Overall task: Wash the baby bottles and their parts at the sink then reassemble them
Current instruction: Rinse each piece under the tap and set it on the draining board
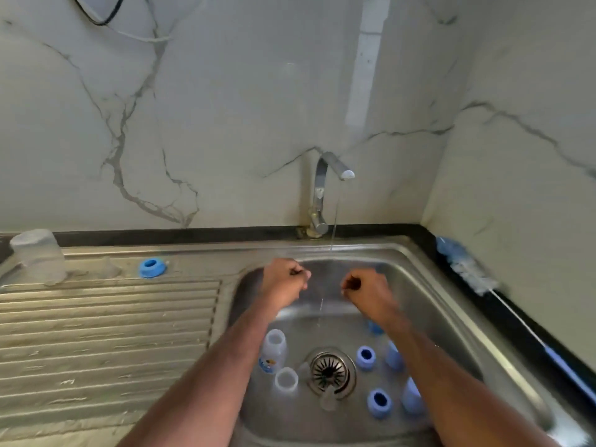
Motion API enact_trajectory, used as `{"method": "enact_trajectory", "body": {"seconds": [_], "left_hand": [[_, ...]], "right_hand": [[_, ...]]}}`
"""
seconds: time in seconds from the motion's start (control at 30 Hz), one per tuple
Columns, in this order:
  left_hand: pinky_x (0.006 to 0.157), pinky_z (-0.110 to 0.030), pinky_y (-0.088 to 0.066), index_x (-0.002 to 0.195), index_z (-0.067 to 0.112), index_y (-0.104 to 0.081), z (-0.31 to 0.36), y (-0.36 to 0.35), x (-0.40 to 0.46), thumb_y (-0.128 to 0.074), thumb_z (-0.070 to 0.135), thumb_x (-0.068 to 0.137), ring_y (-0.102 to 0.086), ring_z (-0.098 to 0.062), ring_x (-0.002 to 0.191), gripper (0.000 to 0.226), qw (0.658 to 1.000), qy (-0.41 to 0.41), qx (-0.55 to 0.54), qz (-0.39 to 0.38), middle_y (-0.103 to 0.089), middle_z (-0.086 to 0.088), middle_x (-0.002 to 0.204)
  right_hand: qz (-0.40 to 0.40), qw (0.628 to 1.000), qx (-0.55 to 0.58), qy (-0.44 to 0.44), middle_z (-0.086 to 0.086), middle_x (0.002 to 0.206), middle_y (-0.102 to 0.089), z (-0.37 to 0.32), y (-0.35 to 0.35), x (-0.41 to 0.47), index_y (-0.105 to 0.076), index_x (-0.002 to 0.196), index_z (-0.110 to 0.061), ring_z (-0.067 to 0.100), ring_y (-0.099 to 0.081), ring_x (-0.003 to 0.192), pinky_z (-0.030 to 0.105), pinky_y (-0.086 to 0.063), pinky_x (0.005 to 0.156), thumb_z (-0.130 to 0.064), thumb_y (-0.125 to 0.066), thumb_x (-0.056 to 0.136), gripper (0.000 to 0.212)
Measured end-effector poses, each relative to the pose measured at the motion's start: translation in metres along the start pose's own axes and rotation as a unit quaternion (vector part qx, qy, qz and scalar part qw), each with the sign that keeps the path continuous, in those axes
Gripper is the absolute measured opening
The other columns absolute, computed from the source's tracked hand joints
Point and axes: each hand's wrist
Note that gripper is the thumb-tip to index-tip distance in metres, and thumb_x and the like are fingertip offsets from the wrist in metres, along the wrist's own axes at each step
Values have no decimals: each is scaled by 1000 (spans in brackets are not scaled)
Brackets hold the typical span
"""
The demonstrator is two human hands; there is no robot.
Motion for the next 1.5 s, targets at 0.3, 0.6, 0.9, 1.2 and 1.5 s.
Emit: {"method": "enact_trajectory", "body": {"seconds": [0.3, 0.6, 0.9, 1.2, 1.5], "left_hand": [[53, -17, -51, 61, 18, -67, -22, -63, 17, -71, 15, 90, -48, 5, 34, 30, 998, 54, 28, -2, -71, -5, 64], [42, -14, -41, 93, 15, -73, -35, -53, 24, -74, 13, 89, -62, -11, 59, 4, 996, 72, -45, -21, -74, -8, 87], [90, -24, -51, 116, 19, -72, -51, -55, 25, -90, 19, 70, -67, -10, 99, 49, 996, -41, 35, -65, -72, 3, 106], [77, -32, -61, 113, 0, -69, -33, -66, 13, -55, 10, 102, -72, -23, 88, 20, 901, 150, -397, -93, -72, -19, 104], [85, -31, -58, 113, 8, -67, -39, -73, 15, -67, -8, 88, -71, -21, 99, 30, 971, -38, -236, -29, -72, -12, 105]], "right_hand": [[-60, 987, -114, -99, 7, 125, -70, 94, -3, 19, -72, 118, -14, 23, -64, 116, 28, -45, 103, -2, -69, 86, 35], [-115, 980, -151, -57, 7, 124, -69, 73, -36, 32, -67, 124, -18, 28, -64, 117, 32, -48, 96, -22, -68, 90, 35], [-161, 959, 223, -68, 11, 108, -69, 5, -40, 27, -60, 122, -18, 19, -69, 84, 37, -58, 80, -33, -47, 106, 25], [-145, 927, 345, -26, 2, 120, -58, -8, -30, 15, -61, 118, -35, 20, -57, 95, 28, -46, 67, -33, -46, 106, 18], [-37, 914, 390, -106, 2, 103, -63, -22, -49, 14, -62, 117, -24, 11, -56, 82, 21, -44, 60, -36, -40, 108, 27]]}}
Point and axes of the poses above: each hand's wrist, its own x-axis towards the middle knuckle, its own y-axis out of the back of the hand, z = x × y
